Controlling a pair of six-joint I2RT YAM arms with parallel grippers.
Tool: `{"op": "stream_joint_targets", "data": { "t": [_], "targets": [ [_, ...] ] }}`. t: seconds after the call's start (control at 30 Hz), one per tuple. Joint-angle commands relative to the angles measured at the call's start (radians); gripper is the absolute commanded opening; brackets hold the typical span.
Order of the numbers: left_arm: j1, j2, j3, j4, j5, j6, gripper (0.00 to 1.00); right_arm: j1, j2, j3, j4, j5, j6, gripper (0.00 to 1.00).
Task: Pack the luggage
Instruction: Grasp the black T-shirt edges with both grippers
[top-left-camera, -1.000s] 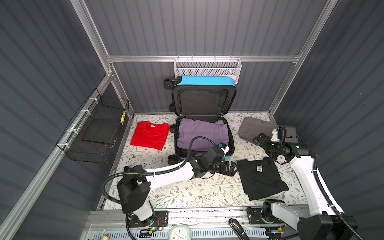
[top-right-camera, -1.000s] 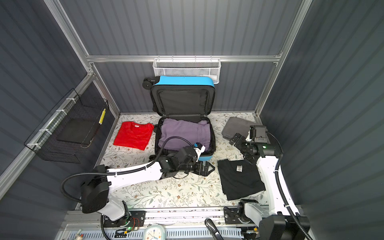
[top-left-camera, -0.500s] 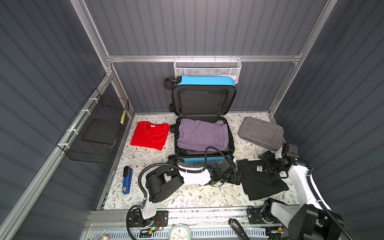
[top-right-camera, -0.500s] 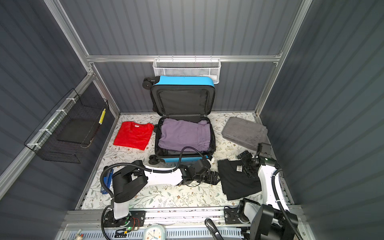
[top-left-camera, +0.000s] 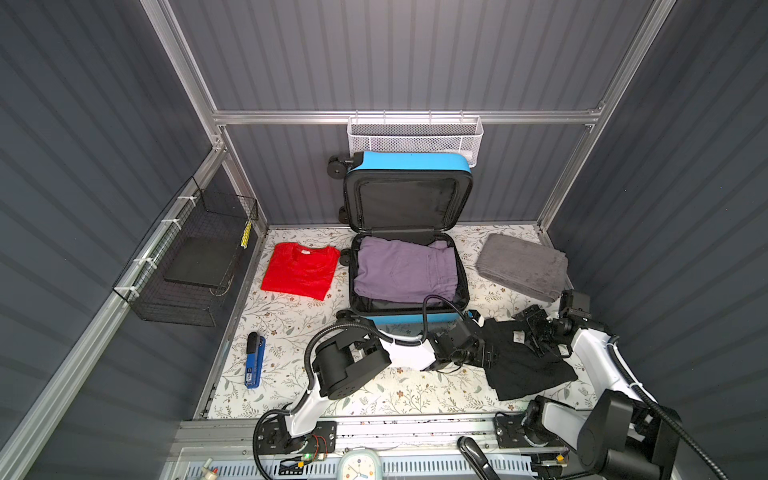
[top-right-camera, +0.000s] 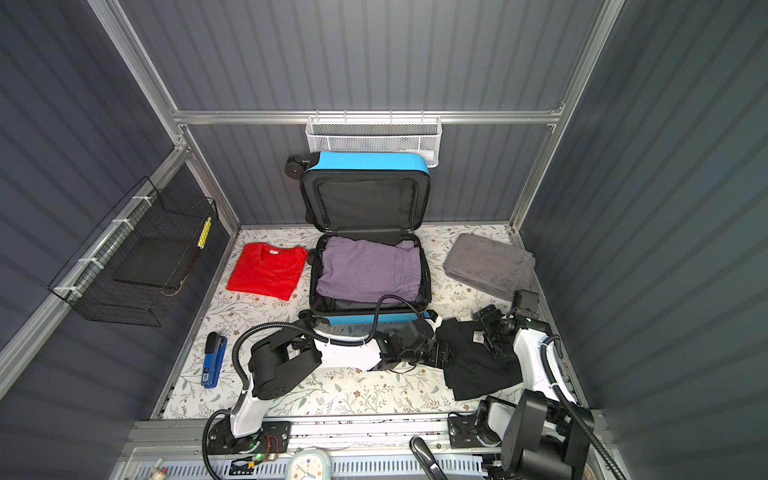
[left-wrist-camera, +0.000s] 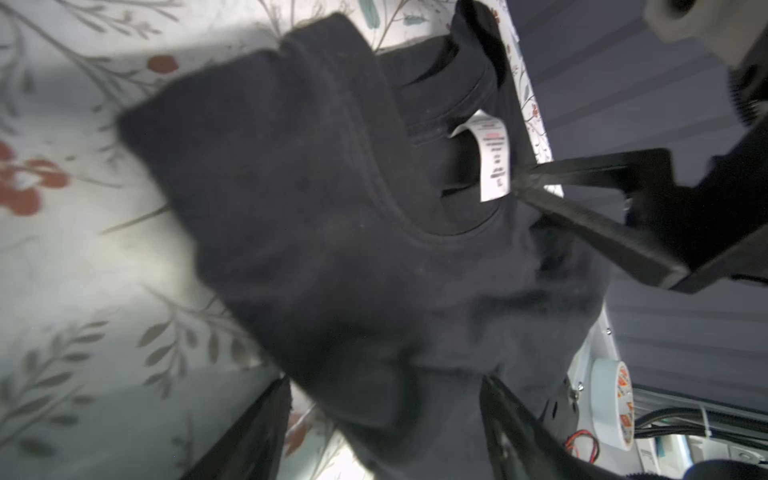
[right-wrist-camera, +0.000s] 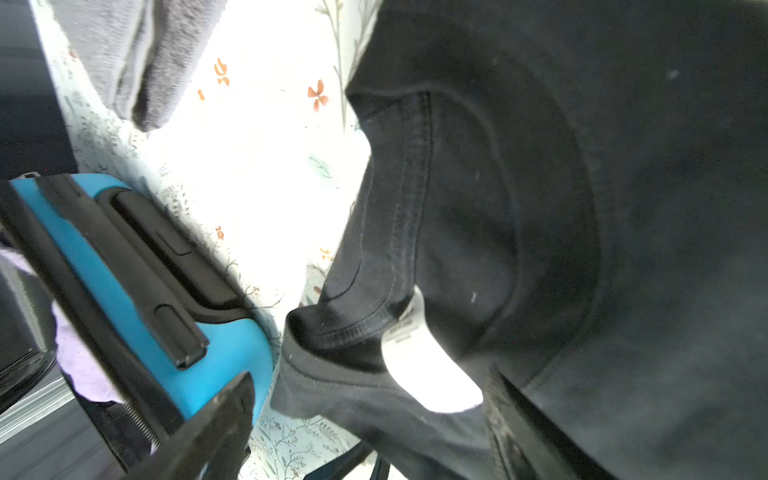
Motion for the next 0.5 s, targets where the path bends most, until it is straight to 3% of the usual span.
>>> {"op": "stream_joint_targets", "data": {
  "t": [0.0, 0.17, 0.23, 0.47],
  "targets": [
    [-0.01, 0.058, 0.01, 0.035, 0.016, -0.039, 0.75, -0.005, 0.016, -0.015, 0.008, -0.003, -0.004, 0.86],
    [-0.012, 0.115, 0.033, 0.133, 0.042, -0.064, 0.74, -0.006, 0.03, -0.016, 0.014, -0.004, -0.016, 0.86],
    [-0.013, 0.13, 0.038, 0.168, 0.045, -0.072, 0.68, -0.007, 0.035, -0.018, 0.017, -0.007, -0.017, 0.86],
    [-0.012, 0.139, 0.044, 0.257, 0.028, -0.079, 0.18, -0.007, 0.038, -0.014, 0.022, -0.016, -0.032, 0.85]
  ]
}}
